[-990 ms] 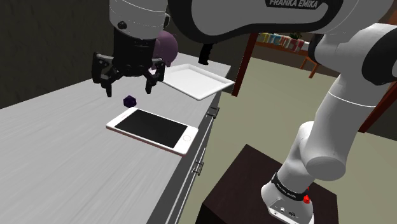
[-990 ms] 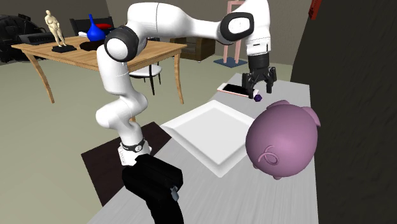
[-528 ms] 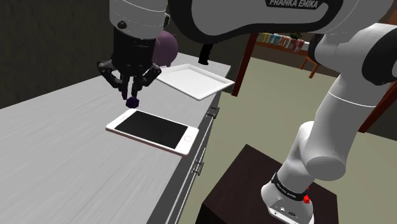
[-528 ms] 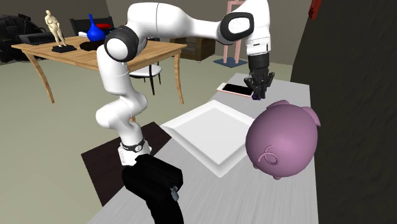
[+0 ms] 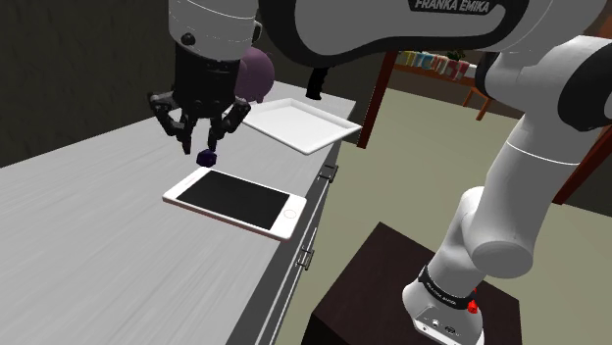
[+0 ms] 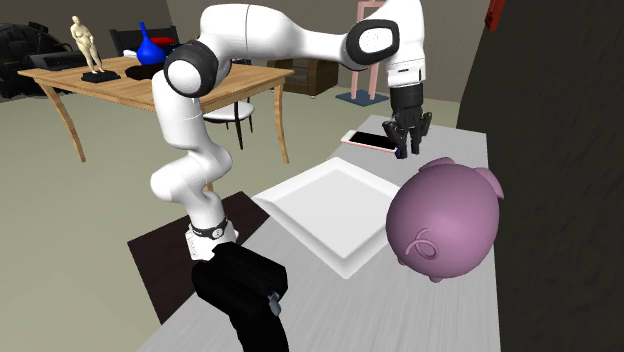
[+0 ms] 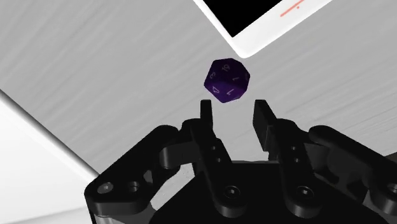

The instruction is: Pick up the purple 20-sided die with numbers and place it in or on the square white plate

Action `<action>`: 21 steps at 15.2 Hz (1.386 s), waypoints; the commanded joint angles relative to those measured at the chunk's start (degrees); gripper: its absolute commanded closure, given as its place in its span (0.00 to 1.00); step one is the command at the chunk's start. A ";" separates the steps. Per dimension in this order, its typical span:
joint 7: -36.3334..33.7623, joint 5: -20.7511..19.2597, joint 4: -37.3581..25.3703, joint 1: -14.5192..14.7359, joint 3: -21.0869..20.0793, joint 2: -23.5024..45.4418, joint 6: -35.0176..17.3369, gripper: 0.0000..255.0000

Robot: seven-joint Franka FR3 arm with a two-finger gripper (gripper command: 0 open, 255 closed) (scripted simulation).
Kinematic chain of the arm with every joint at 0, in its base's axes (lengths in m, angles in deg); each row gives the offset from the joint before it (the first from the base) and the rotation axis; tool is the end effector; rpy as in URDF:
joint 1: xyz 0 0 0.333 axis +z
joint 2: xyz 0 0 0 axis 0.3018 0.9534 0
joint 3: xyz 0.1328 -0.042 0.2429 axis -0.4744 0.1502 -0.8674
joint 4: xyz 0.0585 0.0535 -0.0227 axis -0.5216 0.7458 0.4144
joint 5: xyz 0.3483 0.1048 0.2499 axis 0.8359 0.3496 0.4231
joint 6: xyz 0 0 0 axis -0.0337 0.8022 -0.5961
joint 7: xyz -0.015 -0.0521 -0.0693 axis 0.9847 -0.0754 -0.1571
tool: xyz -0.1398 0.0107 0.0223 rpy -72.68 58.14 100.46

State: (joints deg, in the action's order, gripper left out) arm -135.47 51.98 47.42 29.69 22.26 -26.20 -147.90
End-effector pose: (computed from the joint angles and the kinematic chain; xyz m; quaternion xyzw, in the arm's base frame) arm 0.4764 0.4399 0.5301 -0.9756 0.1614 -0.1486 0.0035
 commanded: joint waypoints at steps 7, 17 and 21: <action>-4.38 -7.15 22.85 0.07 -0.72 -17.17 -21.87 0.00; -5.70 -9.27 23.68 -0.82 -0.93 -14.94 -24.43 0.00; -5.71 -9.27 23.68 -0.82 -0.93 -14.94 -24.43 1.00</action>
State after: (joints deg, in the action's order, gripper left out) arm -141.17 42.69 71.01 28.86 21.34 -41.23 -172.34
